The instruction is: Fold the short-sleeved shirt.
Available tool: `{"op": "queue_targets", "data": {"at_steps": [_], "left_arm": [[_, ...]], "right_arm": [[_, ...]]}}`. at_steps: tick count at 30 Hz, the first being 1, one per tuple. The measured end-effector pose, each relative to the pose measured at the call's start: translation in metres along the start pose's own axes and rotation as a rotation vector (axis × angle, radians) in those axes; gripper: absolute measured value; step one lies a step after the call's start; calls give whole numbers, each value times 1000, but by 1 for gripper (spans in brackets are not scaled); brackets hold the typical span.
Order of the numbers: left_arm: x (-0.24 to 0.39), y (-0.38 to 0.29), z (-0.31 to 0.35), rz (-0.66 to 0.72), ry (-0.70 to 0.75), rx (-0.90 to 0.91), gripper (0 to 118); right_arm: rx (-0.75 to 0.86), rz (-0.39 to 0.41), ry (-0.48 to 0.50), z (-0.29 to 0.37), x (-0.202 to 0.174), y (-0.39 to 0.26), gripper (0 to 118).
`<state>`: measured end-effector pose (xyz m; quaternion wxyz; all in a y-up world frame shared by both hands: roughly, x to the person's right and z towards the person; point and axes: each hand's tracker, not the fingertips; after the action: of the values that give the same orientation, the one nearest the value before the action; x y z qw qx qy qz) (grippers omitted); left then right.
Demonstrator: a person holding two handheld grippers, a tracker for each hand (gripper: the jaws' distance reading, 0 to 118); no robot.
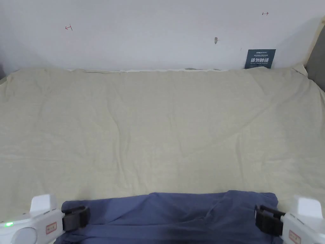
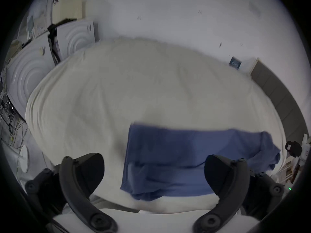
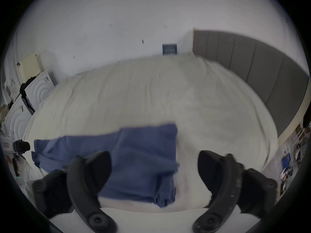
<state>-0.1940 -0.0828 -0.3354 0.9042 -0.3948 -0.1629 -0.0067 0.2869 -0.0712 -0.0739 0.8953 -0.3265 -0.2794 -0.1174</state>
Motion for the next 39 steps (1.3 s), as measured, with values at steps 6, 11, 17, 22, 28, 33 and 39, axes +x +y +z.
{"op": "queue_targets", "data": {"at_steps": [6, 11, 17, 22, 28, 33, 39], "left_arm": [[43, 47, 55, -86, -23, 281, 115], [80, 67, 89, -139, -4, 518, 114], [105, 66, 100, -221, 19, 668, 64], [102, 66, 100, -200, -34, 634, 0], [84, 71, 85, -131, -102, 565, 0], [27, 76, 58, 140, -328, 311, 0], [-40, 54, 24, 302, -416, 46, 1]], "right_arm": [[277, 78, 34, 47, -41, 59, 110], [485, 143, -20, 76, -72, 82, 110], [578, 180, -55, 90, -88, 81, 78], [593, 142, -59, 90, -88, 81, 2], [586, 136, -65, 89, -89, 82, 2], [565, 136, -55, 85, -92, 81, 2], [534, 124, -44, 75, -97, 78, 2]]}}
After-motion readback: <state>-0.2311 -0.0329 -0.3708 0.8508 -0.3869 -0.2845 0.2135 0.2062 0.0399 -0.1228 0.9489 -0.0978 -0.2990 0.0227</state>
